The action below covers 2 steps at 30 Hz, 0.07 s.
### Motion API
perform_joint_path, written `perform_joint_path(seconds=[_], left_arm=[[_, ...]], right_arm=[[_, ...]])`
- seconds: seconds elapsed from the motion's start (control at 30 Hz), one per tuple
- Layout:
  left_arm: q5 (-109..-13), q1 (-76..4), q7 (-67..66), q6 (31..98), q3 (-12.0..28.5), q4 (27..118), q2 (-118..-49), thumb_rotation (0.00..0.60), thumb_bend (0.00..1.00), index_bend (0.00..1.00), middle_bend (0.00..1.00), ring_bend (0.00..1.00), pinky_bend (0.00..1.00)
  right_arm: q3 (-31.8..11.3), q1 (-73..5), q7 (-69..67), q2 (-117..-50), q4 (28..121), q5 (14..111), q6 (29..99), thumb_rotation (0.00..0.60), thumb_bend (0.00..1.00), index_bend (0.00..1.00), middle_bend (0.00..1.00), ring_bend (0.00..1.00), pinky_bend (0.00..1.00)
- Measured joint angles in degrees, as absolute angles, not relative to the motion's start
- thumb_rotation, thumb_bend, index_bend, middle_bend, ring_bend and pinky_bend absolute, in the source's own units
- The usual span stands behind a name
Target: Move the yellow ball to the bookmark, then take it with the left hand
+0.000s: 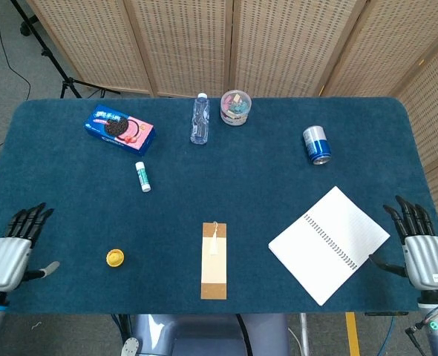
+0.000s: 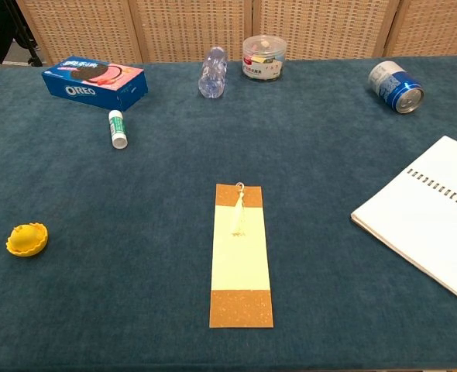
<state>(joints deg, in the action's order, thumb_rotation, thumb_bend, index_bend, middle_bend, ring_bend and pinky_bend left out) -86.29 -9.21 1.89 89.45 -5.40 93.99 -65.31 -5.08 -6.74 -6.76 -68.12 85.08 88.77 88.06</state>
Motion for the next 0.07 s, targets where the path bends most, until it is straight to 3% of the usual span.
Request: perform_joint_path(seconds=[0.07], left_arm=[[-84.72, -6.8, 2.79, 92.07, -4.56, 93.14, -65.39, 0.6, 0.0, 0.0, 0.0, 0.0, 0.0]], right_arm=[[-5.2, -6.62, -6.47, -68.22, 84.82, 88.84, 88.48, 0.6, 0.0, 0.1, 0.0, 0.0, 0.0]])
